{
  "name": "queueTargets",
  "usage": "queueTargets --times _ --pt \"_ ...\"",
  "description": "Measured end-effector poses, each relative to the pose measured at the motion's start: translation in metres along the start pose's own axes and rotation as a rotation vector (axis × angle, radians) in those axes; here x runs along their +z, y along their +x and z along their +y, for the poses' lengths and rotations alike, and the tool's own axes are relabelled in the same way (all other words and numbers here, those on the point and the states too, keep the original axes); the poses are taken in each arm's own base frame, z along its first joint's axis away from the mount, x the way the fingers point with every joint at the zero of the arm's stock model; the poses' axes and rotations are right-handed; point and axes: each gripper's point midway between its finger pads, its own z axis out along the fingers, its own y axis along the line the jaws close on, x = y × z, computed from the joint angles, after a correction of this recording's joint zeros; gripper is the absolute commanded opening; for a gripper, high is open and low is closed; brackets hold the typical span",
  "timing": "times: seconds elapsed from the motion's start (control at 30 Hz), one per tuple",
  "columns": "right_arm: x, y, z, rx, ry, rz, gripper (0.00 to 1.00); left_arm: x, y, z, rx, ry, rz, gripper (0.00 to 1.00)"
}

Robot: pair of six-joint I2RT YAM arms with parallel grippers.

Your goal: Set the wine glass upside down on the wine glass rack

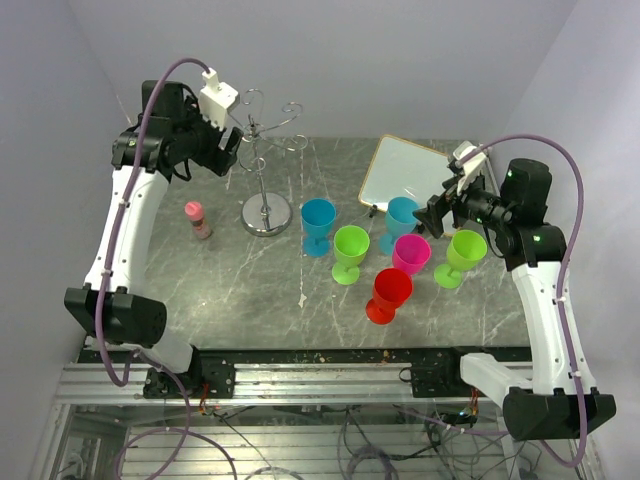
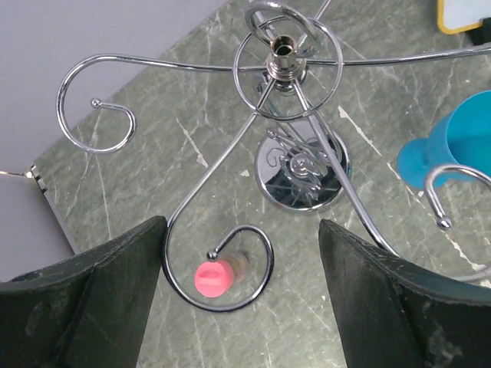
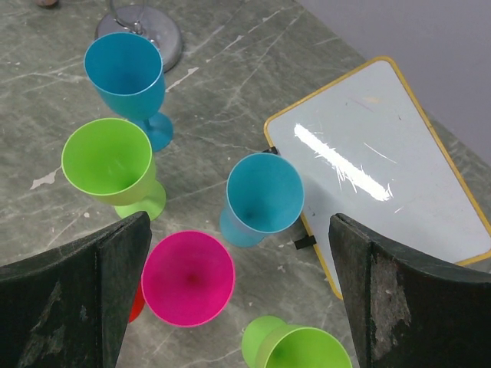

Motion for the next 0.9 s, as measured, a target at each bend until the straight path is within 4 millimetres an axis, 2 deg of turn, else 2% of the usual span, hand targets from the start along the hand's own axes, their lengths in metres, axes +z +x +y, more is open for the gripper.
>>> queueTargets --times 0.13,0.27,0.33,0.47,0.67,0.9 --pt "0.002 0.000 0.001 0.003 -0.011 0.000 1.00 0.010 0.003 0.003 0.009 -0.013 0.028 0.81" --pt "0.002 0.001 0.001 0.004 -0.012 0.000 1.00 0.012 0.003 0.006 0.017 -0.039 0.044 0.59" --pt "0.002 0.001 0.001 0.004 -0.012 0.000 1.00 0.011 0.003 0.008 0.018 -0.052 0.044 0.52" --pt "0.001 0.001 0.002 0.003 -0.012 0.001 1.00 0.009 0.004 0.008 0.010 -0.065 0.046 0.48" --pt "0.001 0.003 0.005 0.004 -0.020 0.008 1.00 -0.006 0.005 -0.006 -0.006 -0.057 0.045 0.41" --pt "0.006 0.002 0.006 0.008 -0.034 0.009 1.00 -0.019 0.014 -0.017 -0.059 -0.049 0.086 0.39"
